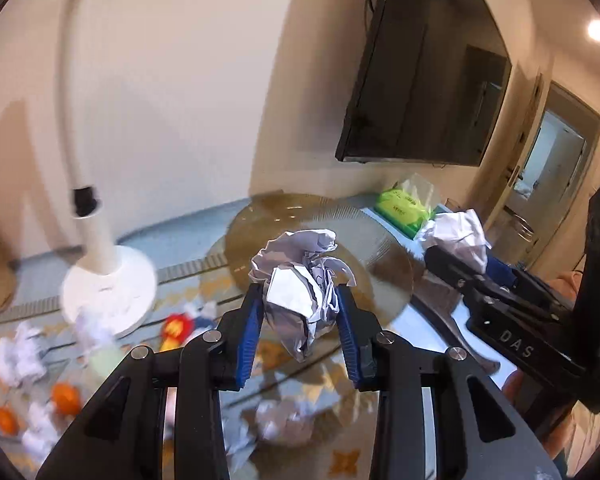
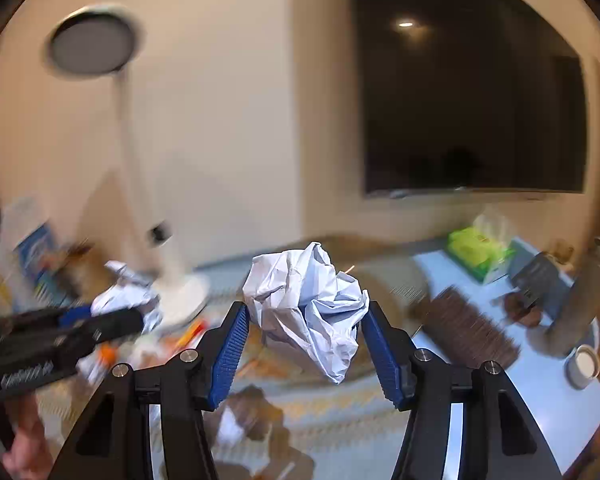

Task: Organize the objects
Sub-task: 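Release paper balls into the amber glass bowl from both grippers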

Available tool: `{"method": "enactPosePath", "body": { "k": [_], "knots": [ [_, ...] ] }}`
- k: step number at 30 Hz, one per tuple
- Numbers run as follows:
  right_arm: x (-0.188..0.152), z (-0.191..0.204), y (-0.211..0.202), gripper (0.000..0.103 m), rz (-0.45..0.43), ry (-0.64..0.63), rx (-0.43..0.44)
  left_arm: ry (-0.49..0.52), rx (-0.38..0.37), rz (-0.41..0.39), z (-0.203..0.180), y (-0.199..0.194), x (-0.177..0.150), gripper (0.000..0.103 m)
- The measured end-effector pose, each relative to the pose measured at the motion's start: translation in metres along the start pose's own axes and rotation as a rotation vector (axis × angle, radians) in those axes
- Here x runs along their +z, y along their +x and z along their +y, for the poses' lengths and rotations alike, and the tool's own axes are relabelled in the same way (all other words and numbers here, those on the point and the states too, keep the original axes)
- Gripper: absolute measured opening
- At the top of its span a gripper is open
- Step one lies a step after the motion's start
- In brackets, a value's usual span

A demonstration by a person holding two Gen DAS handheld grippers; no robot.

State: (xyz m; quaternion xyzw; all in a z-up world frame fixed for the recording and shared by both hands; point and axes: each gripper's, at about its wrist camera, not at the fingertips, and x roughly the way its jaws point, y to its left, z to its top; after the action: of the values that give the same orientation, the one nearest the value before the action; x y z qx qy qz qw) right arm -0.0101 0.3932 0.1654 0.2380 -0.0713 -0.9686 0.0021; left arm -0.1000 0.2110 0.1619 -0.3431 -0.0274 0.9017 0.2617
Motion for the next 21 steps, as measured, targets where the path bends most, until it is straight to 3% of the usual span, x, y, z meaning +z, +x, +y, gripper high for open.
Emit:
{"method": "enactPosePath", "body": {
  "k": [2,4,7,8,9,11,17,19,21],
  "knots": [
    [0.022,-0.032,0.043,0.057,0.051,0.075,-0.026,-0.001,-0.004,0.007,0.000,0.019,0.005,0.033],
    [0.025,-0.036,0.052,0.058,0.066,0.082,-0.030,0.011,0.010,0.003,-0.001,0.036,0.009,0.035],
    [0.023,-0.043,0.082,0.068,0.127,0.094,-0.054,0.012,-0.032,0.010,-0.001,0.057,0.017,0.045],
    [0.020,-0.044,0.089,0.071,0.134,0.091,-0.068,0.000,-0.040,0.014,-0.001,0.063,0.019,0.056],
    [0.022,-0.047,0.098,0.073,0.137,0.095,-0.080,-0.027,-0.039,0.018,0.001,0.068,0.020,0.061],
    [0.023,-0.051,0.110,0.073,0.160,0.098,-0.084,-0.049,-0.069,0.020,0.003,0.067,0.019,0.062],
    [0.018,-0.061,0.084,0.074,0.153,0.142,-0.030,-0.033,-0.097,-0.053,0.011,-0.010,0.016,0.062],
    [0.020,-0.049,0.061,0.074,0.134,0.130,0.015,-0.019,-0.035,-0.090,0.014,-0.054,0.014,0.064],
    [0.026,-0.032,0.039,0.074,0.107,0.101,0.059,-0.003,0.081,-0.106,0.019,-0.100,0.009,0.071]
  ]
}}
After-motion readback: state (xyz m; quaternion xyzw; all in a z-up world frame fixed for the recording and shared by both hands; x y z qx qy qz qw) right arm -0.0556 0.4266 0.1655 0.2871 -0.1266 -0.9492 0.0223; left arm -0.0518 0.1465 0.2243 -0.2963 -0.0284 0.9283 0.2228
